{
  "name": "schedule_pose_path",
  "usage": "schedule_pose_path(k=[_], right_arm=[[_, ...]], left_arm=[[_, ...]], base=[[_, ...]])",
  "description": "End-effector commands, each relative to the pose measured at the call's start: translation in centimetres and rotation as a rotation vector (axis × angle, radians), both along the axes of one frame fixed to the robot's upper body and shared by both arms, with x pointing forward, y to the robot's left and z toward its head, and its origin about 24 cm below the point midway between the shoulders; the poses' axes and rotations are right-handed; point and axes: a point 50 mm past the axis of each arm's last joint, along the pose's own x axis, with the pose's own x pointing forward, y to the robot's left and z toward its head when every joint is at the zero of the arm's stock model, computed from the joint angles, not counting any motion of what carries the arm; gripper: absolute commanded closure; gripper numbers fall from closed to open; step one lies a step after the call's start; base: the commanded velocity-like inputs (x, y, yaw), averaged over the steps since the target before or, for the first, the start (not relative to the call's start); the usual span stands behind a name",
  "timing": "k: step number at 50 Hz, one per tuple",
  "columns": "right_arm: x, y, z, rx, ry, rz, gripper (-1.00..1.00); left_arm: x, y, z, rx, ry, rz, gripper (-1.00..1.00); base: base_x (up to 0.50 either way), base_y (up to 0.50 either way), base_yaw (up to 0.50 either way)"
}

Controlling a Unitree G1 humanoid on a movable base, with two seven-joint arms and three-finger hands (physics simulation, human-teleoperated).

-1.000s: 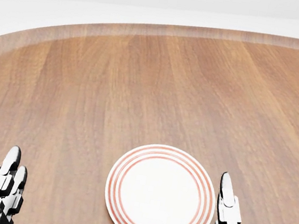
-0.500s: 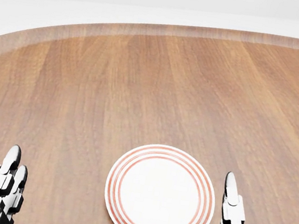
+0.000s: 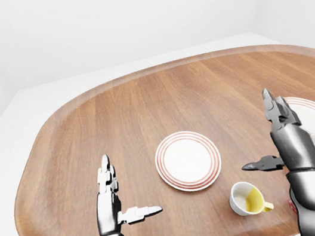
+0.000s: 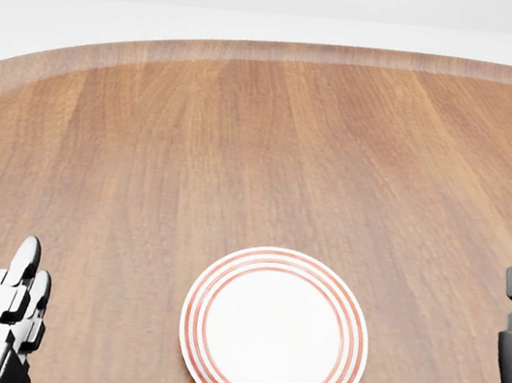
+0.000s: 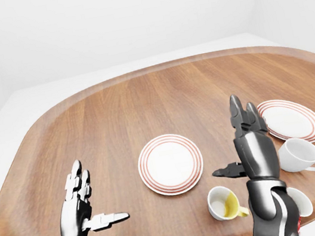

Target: Put the red mug on the left plate.

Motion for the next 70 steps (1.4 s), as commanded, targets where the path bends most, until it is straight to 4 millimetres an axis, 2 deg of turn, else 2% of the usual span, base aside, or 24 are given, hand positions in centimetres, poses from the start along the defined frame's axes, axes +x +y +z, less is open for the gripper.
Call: schedule_pose_path(k=[1,6,9,19,25,36,40,42,43,44,48,50,54,58,60,65,69,70], right_arm=[[-3.7,-3.3,3.3,-0.350,0.182,-0.243,-1.00],[-7.2,-7.6,1.5,-0.183,0.315,-0.410,-1.00],[-9.2,-10.0,-0.2,-0.043,0.332,-0.499,-1.00],[-12.2,-13.1,-2.3,0.134,0.395,-0.573,-1.00],[-12.9,-13.8,-2.9,0.203,0.395,-0.568,-1.00],[-12.4,-15.4,-4.5,0.251,0.406,-0.592,-1.00],[-12.3,-15.8,-4.3,0.259,0.398,-0.574,-1.00],[-10.8,-16.0,-4.4,0.238,0.424,-0.535,-1.00],[-10.8,-16.0,-4.4,0.237,0.424,-0.534,-1.00],[-9.5,-16.3,-4.2,0.211,0.449,-0.499,-1.00],[-8.3,-16.7,-3.9,0.196,0.495,-0.435,-1.00],[-7.5,-17.3,-4.1,0.149,0.533,-0.459,-1.00],[-6.1,-16.2,-4.4,0.108,0.600,-0.381,-1.00],[-5.4,-15.7,-4.7,0.098,0.618,-0.355,-1.00],[-4.4,-15.2,-5.3,0.067,0.653,-0.331,-1.00],[-3.7,-13.8,-5.7,0.028,0.698,-0.278,-1.00],[-3.4,-12.7,-7.6,0.024,0.786,-0.237,-1.00],[-3.5,-12.3,-8.6,0.031,0.832,-0.219,-1.00]], left_arm=[[0.3,-0.2,0.1,0.008,-0.006,0.001,-1.00],[0.2,-0.1,0.1,0.004,-0.007,0.002,-1.00],[0.4,-0.3,0.0,0.009,-0.007,-0.001,-1.00],[0.3,-0.2,0.0,0.011,-0.006,0.001,-1.00],[0.3,-0.3,0.0,0.015,-0.006,-0.001,-1.00],[0.2,-0.3,0.1,0.015,-0.007,-0.003,-1.00],[0.3,-0.3,0.1,0.015,-0.008,-0.002,-1.00],[0.3,-0.4,0.1,0.016,-0.009,-0.004,-1.00],[0.3,-0.4,0.1,0.016,-0.009,-0.004,-1.00],[0.4,-0.4,0.1,0.016,-0.011,-0.004,-1.00],[0.4,-0.4,0.1,0.019,-0.011,-0.005,-1.00],[0.5,-0.4,0.2,0.018,-0.013,-0.005,-1.00],[0.6,-0.5,0.2,0.020,-0.016,-0.007,-1.00],[0.6,-0.4,0.2,0.018,-0.018,-0.006,-1.00],[0.6,-0.4,0.2,0.018,-0.018,-0.006,-1.00],[0.6,-0.5,0.2,0.020,-0.017,-0.006,-1.00],[0.5,-0.4,0.2,0.017,-0.018,-0.004,-1.00],[0.5,-0.4,0.2,0.016,-0.017,-0.004,-1.00]], base=[[0.00,0.00,0.00],[0.00,0.00,0.00],[0.00,0.00,0.00],[0.00,0.00,0.00],[0.00,0.00,0.00],[0.00,0.00,0.00],[0.00,0.00,0.00],[0.00,0.00,0.00],[0.00,0.00,0.00],[0.00,0.00,0.00],[0.00,0.00,0.00],[0.00,0.00,0.00],[0.00,0.00,0.00],[0.00,0.00,0.00],[0.00,0.00,0.00],[0.00,0.00,0.00],[0.00,0.00,0.00],[0.00,0.00,0.00]])
